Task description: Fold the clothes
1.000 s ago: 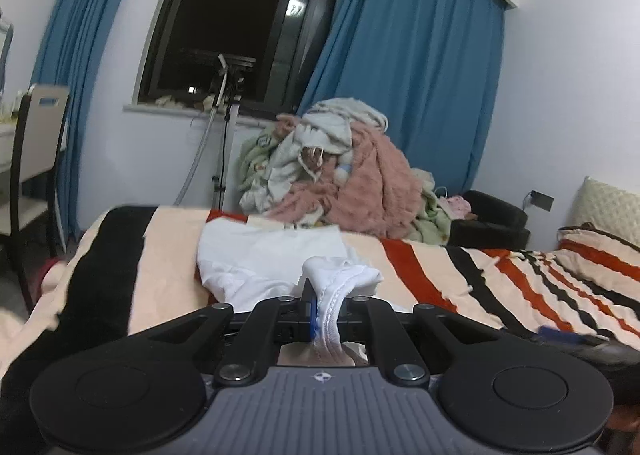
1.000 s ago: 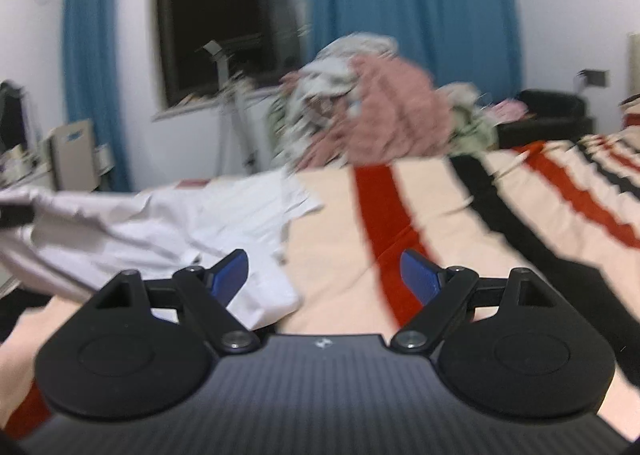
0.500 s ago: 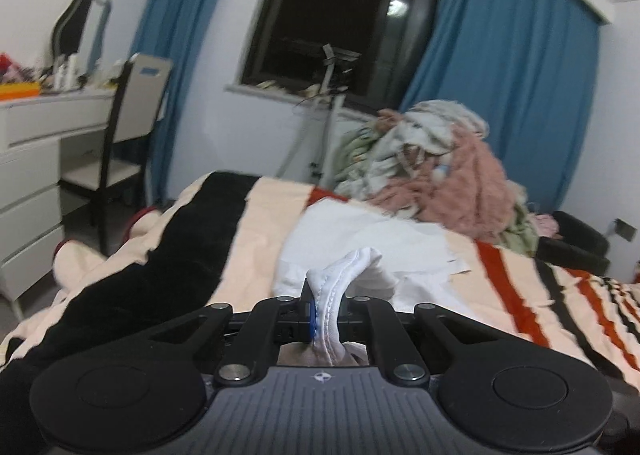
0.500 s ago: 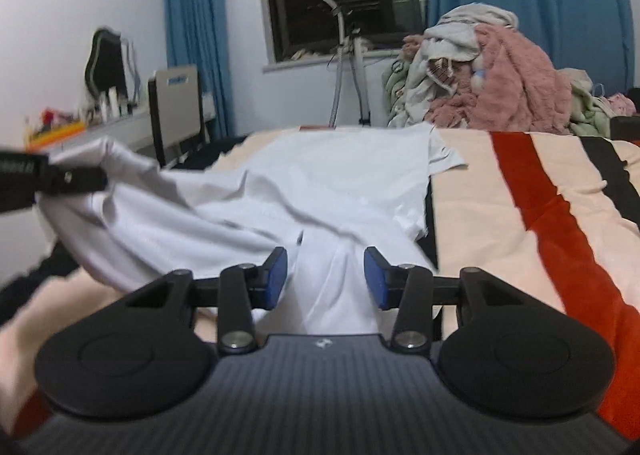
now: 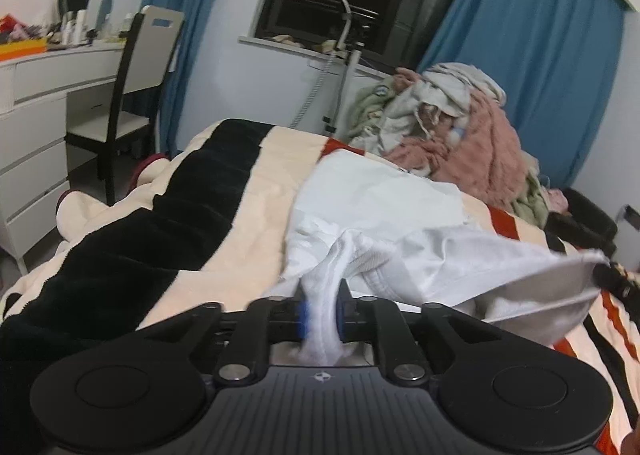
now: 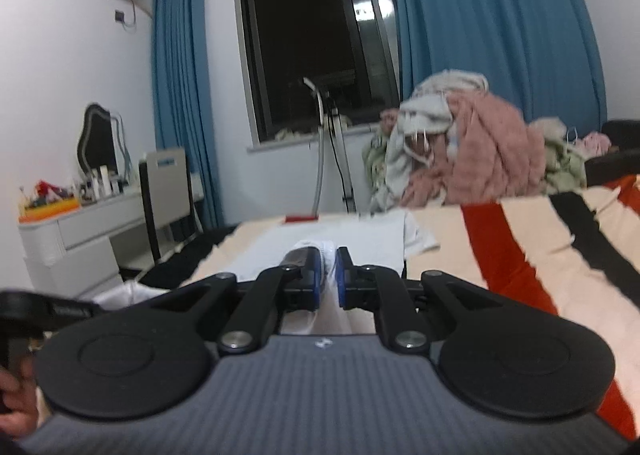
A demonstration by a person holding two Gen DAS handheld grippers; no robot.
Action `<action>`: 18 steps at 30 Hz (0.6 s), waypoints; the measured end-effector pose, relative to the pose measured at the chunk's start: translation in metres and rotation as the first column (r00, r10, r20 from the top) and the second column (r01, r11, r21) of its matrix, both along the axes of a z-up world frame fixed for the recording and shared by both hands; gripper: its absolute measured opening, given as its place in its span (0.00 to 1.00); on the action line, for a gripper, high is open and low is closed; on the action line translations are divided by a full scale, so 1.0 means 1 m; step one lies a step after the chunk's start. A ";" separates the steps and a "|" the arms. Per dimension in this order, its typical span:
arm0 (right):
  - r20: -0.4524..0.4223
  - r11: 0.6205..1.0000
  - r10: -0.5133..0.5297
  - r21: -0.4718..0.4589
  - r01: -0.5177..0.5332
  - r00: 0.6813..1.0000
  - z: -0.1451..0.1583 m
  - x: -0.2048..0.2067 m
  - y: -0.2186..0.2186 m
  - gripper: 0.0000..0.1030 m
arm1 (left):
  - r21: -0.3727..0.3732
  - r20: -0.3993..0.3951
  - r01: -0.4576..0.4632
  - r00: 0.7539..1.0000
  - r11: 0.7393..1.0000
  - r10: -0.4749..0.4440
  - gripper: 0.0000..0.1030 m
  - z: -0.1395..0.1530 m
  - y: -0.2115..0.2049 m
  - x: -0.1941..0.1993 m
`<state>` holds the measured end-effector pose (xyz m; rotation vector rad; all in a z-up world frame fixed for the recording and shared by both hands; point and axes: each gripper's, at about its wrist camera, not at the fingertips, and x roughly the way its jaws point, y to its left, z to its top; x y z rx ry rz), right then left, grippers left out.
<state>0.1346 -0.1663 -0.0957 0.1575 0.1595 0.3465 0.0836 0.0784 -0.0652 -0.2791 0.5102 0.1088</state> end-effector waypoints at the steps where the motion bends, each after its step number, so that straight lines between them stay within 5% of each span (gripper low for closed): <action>1: 0.004 1.000 0.000 0.007 0.000 1.000 0.003 -0.003 -0.004 0.09 | -0.001 -0.003 0.015 1.000 1.000 -0.015 0.18 0.001 -0.002 -0.003; 8: 0.001 0.998 0.013 0.058 -0.013 1.000 0.010 -0.020 -0.018 0.09 | 0.128 0.103 0.091 0.989 0.988 -0.105 0.51 0.022 -0.031 -0.033; 10: 0.009 0.998 0.015 0.068 -0.015 1.000 0.011 -0.020 -0.019 0.09 | 0.185 0.120 0.120 0.982 0.975 -0.143 0.69 0.023 -0.042 -0.033; 18: -0.009 0.997 0.017 0.081 -0.017 1.000 0.006 -0.015 -0.021 0.04 | 0.374 -0.014 0.231 0.970 0.898 -0.243 0.69 -0.003 -0.083 -0.006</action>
